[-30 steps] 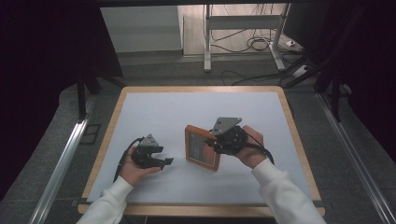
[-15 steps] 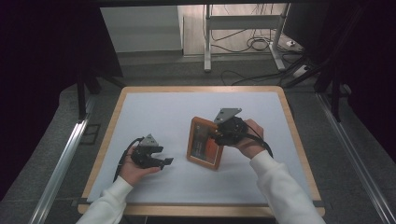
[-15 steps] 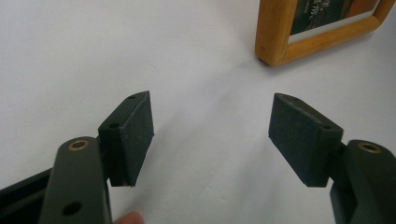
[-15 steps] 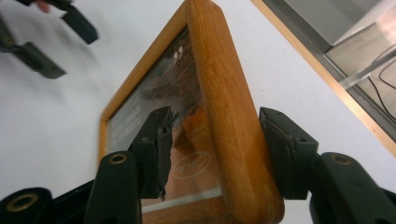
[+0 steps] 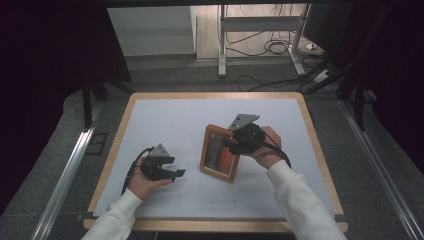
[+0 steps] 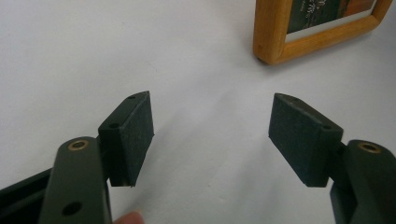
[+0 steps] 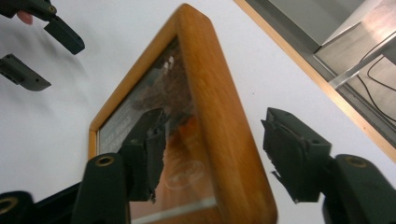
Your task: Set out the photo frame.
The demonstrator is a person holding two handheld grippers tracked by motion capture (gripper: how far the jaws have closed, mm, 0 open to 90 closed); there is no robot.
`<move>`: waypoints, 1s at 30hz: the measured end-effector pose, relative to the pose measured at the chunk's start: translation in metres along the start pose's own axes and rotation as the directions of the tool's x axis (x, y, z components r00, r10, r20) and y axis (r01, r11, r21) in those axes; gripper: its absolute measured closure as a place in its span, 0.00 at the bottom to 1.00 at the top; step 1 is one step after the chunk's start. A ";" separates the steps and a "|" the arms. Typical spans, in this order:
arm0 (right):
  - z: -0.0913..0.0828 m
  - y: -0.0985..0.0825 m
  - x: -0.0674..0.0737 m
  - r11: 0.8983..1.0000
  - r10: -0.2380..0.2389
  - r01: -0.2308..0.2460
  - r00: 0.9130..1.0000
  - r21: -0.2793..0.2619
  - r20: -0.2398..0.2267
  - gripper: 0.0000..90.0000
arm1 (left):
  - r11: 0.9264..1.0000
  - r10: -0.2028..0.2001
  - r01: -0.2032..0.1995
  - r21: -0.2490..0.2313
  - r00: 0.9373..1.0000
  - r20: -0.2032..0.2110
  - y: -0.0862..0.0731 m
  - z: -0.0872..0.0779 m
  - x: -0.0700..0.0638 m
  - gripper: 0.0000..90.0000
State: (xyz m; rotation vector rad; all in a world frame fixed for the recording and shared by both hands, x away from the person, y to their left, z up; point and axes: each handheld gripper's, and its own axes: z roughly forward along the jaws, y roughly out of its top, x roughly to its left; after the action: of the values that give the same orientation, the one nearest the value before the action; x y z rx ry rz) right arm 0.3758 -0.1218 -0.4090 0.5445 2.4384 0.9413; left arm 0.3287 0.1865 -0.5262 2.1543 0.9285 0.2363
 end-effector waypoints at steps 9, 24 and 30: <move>-0.030 -0.022 -0.003 0.988 0.131 -0.128 0.991 -0.090 0.026 0.28 | 1.000 -0.005 0.005 -0.004 1.000 -0.004 0.000 -0.001 0.000 0.34; -0.035 -0.109 0.030 0.949 0.292 -0.296 0.955 -0.107 -0.054 0.50 | 1.000 -0.001 0.001 -0.023 1.000 -0.012 0.000 -0.002 -0.001 0.33; -0.027 -0.117 0.051 0.973 0.216 -0.220 0.974 -0.069 -0.064 0.88 | 1.000 -0.004 0.004 -0.025 1.000 -0.010 0.000 -0.002 -0.001 0.33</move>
State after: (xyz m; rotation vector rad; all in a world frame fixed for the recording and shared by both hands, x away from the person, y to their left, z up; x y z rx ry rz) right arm 0.2969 -0.1897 -0.4875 0.7808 2.4156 1.1475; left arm 0.3275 0.1869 -0.5246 2.1302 0.9315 0.2558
